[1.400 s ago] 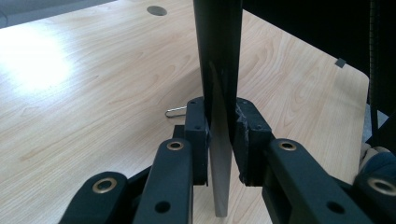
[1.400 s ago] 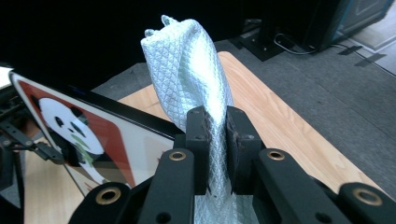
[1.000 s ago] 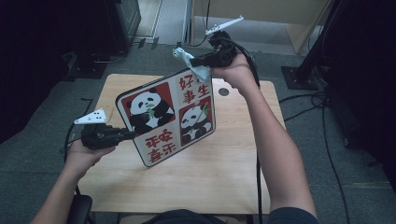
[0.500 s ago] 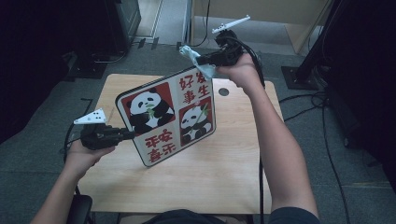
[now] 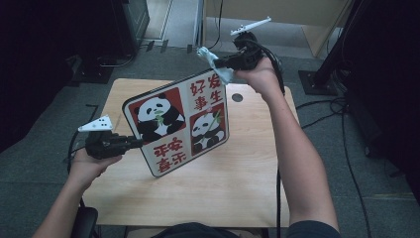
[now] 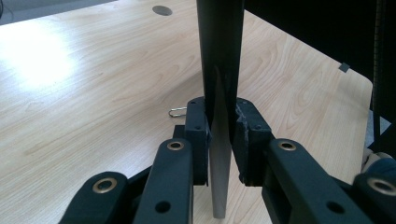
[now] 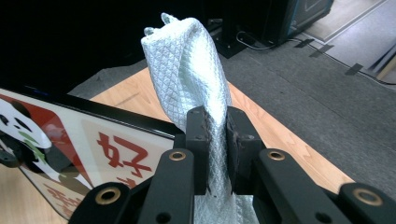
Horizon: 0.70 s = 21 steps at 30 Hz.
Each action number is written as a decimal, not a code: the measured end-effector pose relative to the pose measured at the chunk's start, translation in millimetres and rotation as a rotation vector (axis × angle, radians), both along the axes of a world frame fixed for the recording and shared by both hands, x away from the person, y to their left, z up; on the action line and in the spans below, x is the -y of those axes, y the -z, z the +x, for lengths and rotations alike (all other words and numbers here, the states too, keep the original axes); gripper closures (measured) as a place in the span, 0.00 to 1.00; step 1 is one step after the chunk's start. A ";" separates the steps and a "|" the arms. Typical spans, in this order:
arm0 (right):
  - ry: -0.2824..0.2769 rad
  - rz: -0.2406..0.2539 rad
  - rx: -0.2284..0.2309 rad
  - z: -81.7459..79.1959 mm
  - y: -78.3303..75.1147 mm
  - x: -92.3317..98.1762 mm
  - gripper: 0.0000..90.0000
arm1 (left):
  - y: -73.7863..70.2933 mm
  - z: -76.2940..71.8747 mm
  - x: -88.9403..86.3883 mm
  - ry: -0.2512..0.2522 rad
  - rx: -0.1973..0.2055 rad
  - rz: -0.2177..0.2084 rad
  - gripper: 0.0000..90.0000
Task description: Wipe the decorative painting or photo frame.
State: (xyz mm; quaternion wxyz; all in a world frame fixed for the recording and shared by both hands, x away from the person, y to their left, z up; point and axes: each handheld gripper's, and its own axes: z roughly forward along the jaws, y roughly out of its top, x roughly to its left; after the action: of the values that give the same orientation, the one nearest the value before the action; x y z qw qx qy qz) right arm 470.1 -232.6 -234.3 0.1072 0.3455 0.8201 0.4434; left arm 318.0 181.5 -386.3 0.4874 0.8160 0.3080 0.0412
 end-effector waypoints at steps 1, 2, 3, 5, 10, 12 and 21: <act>0.001 0.000 0.001 0.4 0.3 1.0 0.90 | -0.1 0.0 0.0 0.000 0.001 0.001 0.86; 0.006 -0.001 -0.003 0.3 0.3 1.6 0.90 | 0.1 0.1 0.0 0.001 0.001 0.000 0.86; 0.008 -0.001 -0.004 0.7 0.6 3.1 0.90 | 0.3 0.2 -0.1 0.003 0.003 -0.001 0.86; 0.012 -0.006 -0.004 1.0 0.9 5.2 0.90 | 0.4 0.3 0.0 0.004 0.005 -0.001 0.86; 0.029 -0.021 -0.025 1.8 3.6 10.9 0.90 | 1.5 1.1 0.2 0.017 -0.016 -0.002 0.84; 0.027 -0.016 -0.024 1.3 4.8 12.3 0.90 | 1.8 1.6 0.5 0.020 -0.019 0.002 0.84; 0.044 -0.016 -0.041 1.8 10.1 18.7 0.90 | 1.1 2.6 -1.2 0.013 -0.013 -0.037 0.83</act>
State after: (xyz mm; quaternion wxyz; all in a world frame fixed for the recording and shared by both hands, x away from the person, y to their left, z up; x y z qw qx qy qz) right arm 471.9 -251.3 -244.4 0.1026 0.3718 0.8178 0.4273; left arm 320.6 182.6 -387.4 0.5005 0.8091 0.3068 0.0270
